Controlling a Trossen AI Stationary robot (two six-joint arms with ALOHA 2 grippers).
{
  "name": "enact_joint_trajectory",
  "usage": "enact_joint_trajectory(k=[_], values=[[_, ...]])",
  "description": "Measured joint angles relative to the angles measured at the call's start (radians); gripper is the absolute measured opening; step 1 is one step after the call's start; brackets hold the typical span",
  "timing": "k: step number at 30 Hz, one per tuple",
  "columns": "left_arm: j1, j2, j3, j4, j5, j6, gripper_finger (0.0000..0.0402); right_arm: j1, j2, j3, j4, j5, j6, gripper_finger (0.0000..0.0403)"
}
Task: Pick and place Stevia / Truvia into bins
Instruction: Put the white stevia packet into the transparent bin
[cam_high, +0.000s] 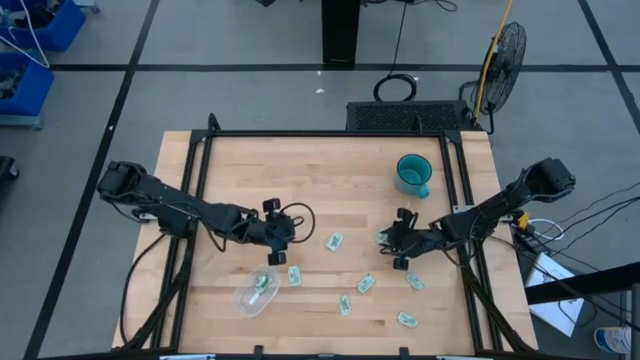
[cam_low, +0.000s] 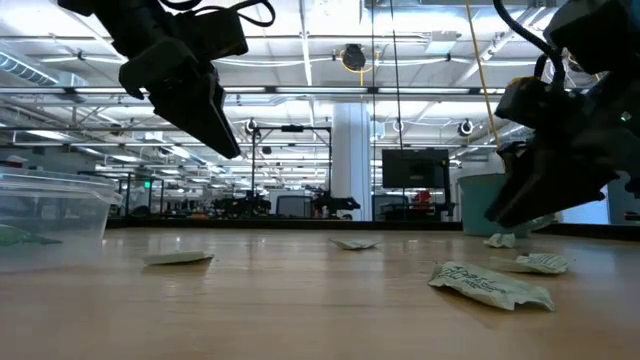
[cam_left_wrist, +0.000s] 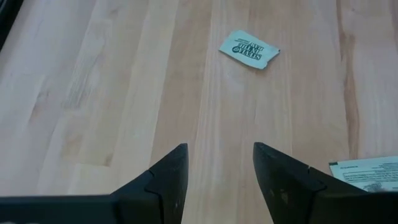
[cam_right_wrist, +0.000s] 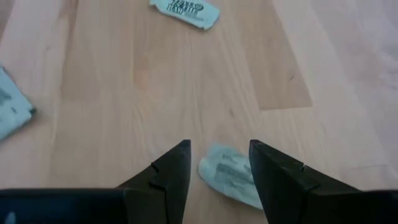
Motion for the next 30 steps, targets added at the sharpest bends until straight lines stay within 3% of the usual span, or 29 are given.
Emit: enact_joint_trajectory(k=[12, 16, 25, 30], values=[[0.003, 0.000, 0.000, 0.001, 0.002, 0.000, 0.0186, -0.026, 0.070, -0.027, 0.007, -0.014, 0.065, 0.0151], [0.003, 0.000, 0.000, 0.002, 0.001, 0.005, 0.0186, -0.026, 0.068, -0.028, 0.017, -0.023, 0.057, 0.0121], [0.003, 0.000, 0.000, 0.002, 0.001, 0.007, 0.0186, -0.026, 0.070, -0.031, 0.067, -0.025, 0.056, 0.0015], [0.003, 0.000, 0.000, 0.002, 0.001, 0.007, 0.0186, -0.026, 0.070, -0.031, 0.104, -0.023, 0.057, 0.0006]])
